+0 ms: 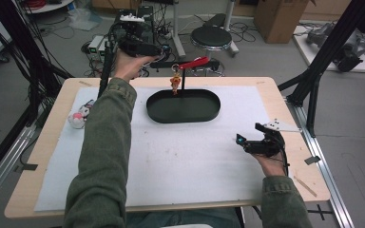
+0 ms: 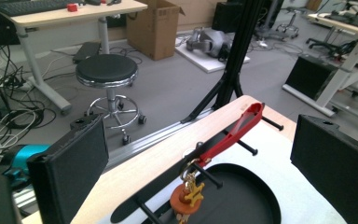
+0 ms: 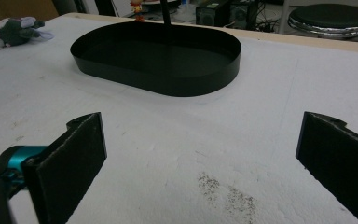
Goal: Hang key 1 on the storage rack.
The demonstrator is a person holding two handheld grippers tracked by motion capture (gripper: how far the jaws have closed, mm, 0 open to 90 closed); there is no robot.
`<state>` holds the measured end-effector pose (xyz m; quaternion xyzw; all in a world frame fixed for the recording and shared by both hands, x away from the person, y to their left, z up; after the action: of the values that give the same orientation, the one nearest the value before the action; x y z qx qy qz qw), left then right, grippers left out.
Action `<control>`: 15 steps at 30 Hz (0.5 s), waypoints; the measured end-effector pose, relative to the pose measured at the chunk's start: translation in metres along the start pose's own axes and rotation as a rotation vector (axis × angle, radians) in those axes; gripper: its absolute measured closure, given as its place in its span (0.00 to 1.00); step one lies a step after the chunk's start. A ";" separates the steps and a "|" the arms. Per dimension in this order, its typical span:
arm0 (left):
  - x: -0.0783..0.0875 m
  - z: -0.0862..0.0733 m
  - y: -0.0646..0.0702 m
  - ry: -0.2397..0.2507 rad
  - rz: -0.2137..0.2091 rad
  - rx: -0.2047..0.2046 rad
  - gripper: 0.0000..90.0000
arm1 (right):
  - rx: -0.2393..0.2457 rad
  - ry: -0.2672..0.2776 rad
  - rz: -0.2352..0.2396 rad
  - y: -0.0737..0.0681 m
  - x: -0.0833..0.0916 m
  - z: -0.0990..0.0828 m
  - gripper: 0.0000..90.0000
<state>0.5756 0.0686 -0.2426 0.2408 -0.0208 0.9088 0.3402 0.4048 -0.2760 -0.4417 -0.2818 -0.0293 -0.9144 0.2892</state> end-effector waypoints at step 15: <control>0.036 -0.031 -0.007 -0.035 0.037 -0.023 0.05 | 0.003 -0.001 -0.003 0.000 0.000 0.000 0.01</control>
<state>0.5434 0.1024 -0.2550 0.2522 -0.0415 0.9103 0.3256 0.4046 -0.2760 -0.4418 -0.2819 -0.0313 -0.9146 0.2883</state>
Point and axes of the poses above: each handheld gripper's, and its own axes: x roughly backward along the jaws, z roughly out of its top, y roughly to its right, the point moved 8 cm from there along -x, roughly forward along the jaws, and after that the axes turned 9 degrees about -y, right-handed, at the moved point
